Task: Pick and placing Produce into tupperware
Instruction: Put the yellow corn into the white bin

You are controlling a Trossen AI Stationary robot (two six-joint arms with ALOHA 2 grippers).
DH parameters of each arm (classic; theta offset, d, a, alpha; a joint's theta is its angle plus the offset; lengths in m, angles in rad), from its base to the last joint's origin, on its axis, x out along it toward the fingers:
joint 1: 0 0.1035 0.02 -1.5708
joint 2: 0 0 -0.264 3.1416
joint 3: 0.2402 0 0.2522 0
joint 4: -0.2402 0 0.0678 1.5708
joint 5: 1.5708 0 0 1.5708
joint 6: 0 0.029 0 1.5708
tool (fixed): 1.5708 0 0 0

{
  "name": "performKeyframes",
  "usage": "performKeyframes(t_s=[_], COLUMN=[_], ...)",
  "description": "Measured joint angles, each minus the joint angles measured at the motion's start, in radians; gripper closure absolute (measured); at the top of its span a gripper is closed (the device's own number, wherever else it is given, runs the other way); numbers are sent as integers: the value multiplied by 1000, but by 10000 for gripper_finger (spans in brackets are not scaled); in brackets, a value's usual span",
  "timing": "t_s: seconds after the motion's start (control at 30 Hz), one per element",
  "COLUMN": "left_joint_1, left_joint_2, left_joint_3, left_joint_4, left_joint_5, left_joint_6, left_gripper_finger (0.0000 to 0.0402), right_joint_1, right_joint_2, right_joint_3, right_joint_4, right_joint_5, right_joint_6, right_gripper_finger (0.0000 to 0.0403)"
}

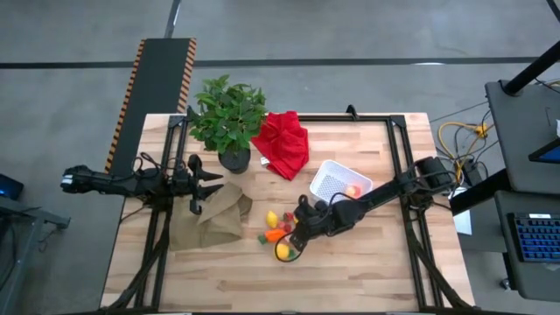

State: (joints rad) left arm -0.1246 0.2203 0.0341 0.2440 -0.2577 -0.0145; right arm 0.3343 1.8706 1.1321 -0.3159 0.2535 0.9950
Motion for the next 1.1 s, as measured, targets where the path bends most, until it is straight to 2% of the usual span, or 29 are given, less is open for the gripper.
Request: performKeyframes(t_s=[0.1,0.27,0.4,0.57,0.77,0.87,1.1], left_joint_1=[0,0,0,0,0,0,0], left_joint_2=[0,0,0,4,12,14,16], left_joint_3=[0,0,0,0,0,0,0], left_joint_4=[0,0,0,0,-8,-9,-18], left_joint_5=[3,2,2,0,-1,-1,7], left_joint_6=[0,0,-2,-3,-4,-4,-5], left_gripper_finger=[281,281,281,281,281,281,281], right_joint_1=[11,28,35,44,52,58,58], right_joint_2=[0,0,2,111,239,263,272], right_joint_3=[29,87,113,209,414,477,470], right_joint_4=[-13,-153,-178,-235,-515,-580,-595], right_joint_5=[5,85,109,109,154,195,202], right_joint_6=[-8,29,61,58,47,44,55], right_gripper_finger=[167,168,168,168,168,168,168])
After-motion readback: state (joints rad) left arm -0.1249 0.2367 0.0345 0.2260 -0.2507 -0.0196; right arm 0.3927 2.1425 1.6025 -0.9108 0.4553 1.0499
